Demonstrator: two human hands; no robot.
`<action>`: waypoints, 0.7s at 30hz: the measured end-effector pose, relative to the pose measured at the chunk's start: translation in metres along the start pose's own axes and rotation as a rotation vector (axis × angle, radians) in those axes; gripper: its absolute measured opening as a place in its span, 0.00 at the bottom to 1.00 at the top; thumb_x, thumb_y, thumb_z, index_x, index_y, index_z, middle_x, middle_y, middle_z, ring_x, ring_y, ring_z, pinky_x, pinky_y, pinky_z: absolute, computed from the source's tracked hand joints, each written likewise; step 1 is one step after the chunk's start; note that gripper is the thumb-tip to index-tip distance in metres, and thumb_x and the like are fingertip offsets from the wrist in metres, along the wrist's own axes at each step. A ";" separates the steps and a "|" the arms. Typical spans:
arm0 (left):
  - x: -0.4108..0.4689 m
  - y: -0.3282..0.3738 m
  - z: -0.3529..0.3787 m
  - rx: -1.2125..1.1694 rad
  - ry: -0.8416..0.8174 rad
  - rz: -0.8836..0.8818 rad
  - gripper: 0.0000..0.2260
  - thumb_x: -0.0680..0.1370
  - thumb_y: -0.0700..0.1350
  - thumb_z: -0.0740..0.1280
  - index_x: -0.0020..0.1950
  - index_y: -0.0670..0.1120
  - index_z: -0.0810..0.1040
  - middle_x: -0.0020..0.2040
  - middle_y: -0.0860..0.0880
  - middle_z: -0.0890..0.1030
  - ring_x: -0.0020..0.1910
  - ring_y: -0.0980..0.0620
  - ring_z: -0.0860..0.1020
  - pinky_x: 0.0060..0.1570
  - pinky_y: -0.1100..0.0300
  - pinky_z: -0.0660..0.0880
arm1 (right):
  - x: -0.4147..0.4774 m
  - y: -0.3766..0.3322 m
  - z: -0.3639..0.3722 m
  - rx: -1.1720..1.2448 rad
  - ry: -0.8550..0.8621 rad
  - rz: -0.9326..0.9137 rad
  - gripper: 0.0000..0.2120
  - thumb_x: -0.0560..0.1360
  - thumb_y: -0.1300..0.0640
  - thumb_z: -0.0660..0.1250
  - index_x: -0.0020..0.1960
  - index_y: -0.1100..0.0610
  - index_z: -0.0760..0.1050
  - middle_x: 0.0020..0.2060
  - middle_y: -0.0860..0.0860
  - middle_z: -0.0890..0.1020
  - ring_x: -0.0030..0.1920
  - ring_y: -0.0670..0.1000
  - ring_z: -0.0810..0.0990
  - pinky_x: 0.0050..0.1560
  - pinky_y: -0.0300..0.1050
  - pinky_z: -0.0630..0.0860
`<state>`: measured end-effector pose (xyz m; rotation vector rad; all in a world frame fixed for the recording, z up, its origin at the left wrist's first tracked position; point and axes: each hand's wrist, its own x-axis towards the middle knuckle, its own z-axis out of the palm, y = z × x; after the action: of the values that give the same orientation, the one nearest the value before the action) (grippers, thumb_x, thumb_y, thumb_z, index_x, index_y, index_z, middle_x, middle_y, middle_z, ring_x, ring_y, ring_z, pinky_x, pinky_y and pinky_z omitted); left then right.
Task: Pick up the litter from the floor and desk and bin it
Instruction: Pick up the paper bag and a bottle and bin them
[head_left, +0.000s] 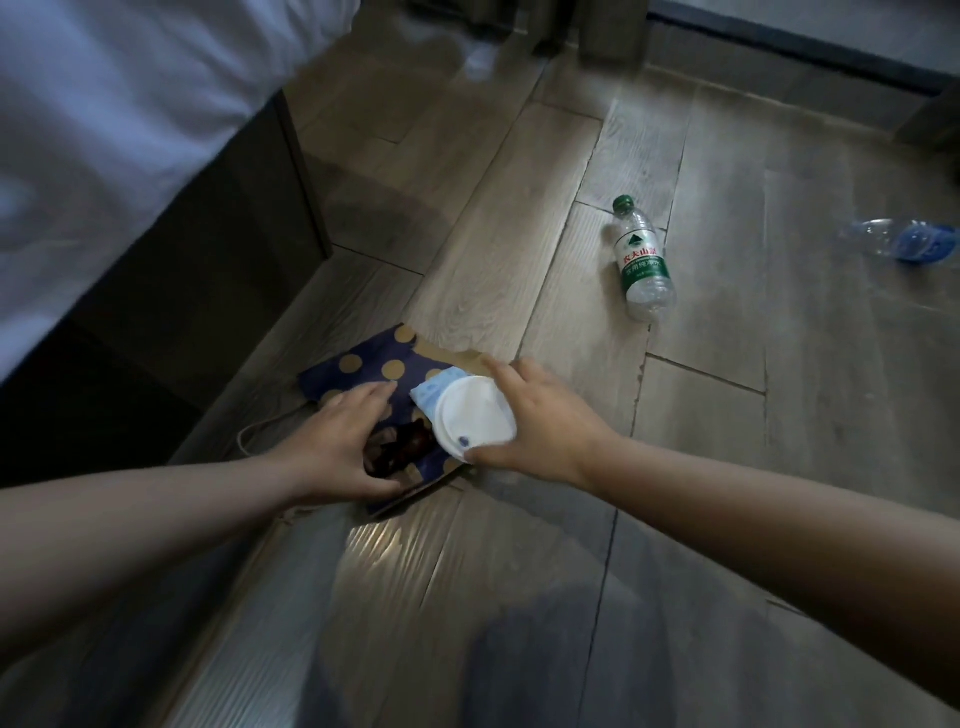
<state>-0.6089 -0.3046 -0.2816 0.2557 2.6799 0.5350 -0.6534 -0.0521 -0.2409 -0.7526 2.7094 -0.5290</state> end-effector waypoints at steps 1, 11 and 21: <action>0.000 -0.002 -0.001 -0.020 0.001 -0.002 0.55 0.63 0.65 0.74 0.79 0.51 0.45 0.78 0.51 0.51 0.76 0.49 0.53 0.74 0.54 0.57 | 0.006 -0.003 -0.001 0.032 -0.021 0.018 0.47 0.65 0.36 0.72 0.75 0.50 0.53 0.64 0.53 0.69 0.62 0.54 0.70 0.55 0.44 0.67; 0.018 0.028 0.007 0.060 -0.074 -0.047 0.58 0.60 0.66 0.75 0.74 0.65 0.34 0.77 0.53 0.33 0.77 0.41 0.38 0.74 0.41 0.54 | -0.017 0.028 -0.011 -0.001 -0.123 0.261 0.43 0.72 0.42 0.69 0.78 0.53 0.51 0.72 0.54 0.62 0.69 0.55 0.67 0.66 0.47 0.68; 0.058 0.046 0.026 0.108 -0.124 -0.191 0.51 0.66 0.63 0.71 0.74 0.64 0.35 0.76 0.46 0.47 0.71 0.35 0.57 0.68 0.43 0.65 | -0.032 0.088 -0.022 0.019 -0.103 0.427 0.42 0.73 0.42 0.69 0.78 0.54 0.52 0.72 0.55 0.63 0.70 0.55 0.66 0.68 0.47 0.68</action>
<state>-0.6458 -0.2400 -0.3048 0.0584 2.5802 0.3070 -0.6735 0.0408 -0.2521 -0.1753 2.6516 -0.3989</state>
